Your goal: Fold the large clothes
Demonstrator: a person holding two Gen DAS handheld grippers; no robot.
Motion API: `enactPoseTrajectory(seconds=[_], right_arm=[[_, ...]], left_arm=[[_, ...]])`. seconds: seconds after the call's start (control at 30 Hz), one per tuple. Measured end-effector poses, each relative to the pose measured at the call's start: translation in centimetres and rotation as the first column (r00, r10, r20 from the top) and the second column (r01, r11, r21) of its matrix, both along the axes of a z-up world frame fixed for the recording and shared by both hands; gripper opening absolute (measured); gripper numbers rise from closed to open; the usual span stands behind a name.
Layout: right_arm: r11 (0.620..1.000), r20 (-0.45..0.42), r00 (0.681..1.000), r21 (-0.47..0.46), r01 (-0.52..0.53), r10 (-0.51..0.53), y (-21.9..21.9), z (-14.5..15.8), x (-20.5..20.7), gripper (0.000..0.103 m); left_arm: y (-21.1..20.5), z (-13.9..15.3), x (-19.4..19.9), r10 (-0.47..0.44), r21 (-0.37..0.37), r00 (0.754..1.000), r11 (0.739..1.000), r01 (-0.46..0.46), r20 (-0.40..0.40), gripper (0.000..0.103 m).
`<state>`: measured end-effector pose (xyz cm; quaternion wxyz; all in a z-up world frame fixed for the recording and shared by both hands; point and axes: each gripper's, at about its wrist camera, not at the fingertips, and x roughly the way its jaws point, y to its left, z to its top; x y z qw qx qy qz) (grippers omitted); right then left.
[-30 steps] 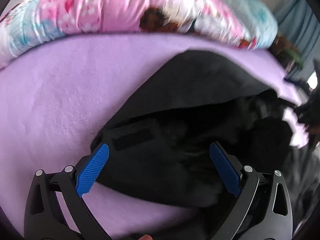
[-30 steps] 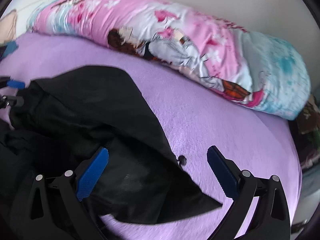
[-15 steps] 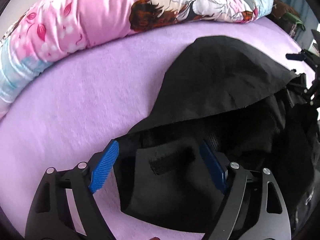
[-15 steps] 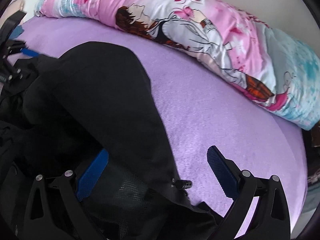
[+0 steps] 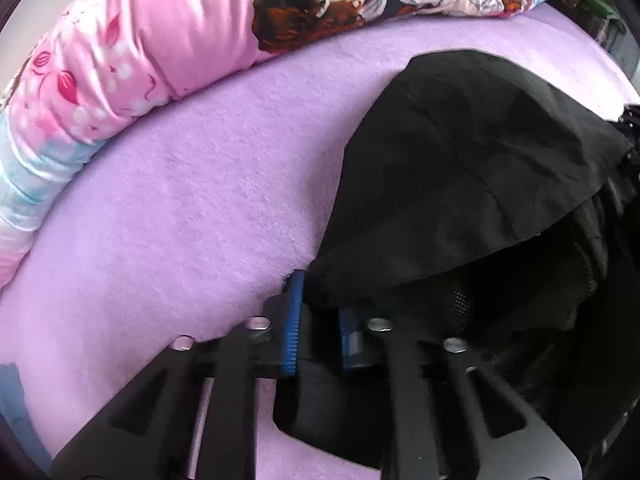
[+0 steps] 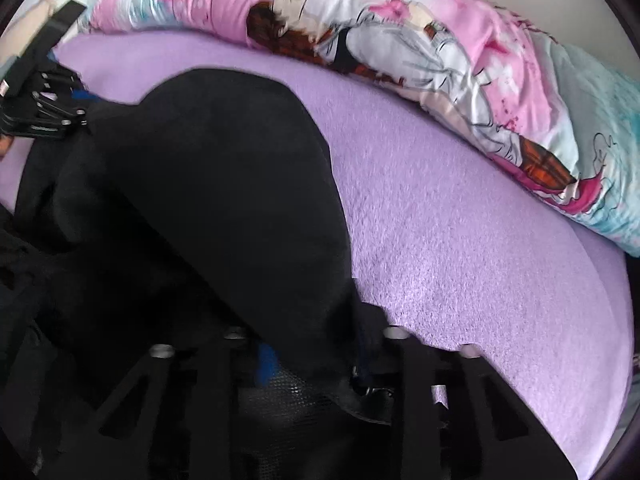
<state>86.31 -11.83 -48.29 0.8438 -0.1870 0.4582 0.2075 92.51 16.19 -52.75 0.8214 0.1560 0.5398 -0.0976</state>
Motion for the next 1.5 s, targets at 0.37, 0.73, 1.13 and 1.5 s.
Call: enactPoseTrajectory(seconds=[0.37,0.73,1.13,1.5], right_arm=[[0.998,0.044,0.999,0.060,-0.010,0.007,-1.9,4.4,-1.9,0.003],[0.984,0.142,0.990,0.174,-0.037,0.012,-3.7,12.6,-7.8,0.003],[0.970,0.145,0.988,0.228,-0.081,0.049,-4.4,13.5,-21.1,0.003],[0.985,0.037,0.998,0.158,-0.065,0.060,-4.2,4.4,-29.8,0.008]], left_arm=[[-0.2,3.4,-3.9,-0.035,-0.083,0.986,0.995,0.049,0.166,0.007],[-0.3,10.2,-12.7,0.015,-0.162,0.947,0.986,0.040,0.322,0.007],[-4.7,13.4,-28.4,-0.114,-0.089,0.878,0.981,0.174,0.465,0.007],[-5.7,4.2,-40.4,-0.019,-0.060,0.905,0.997,0.049,0.425,0.044]])
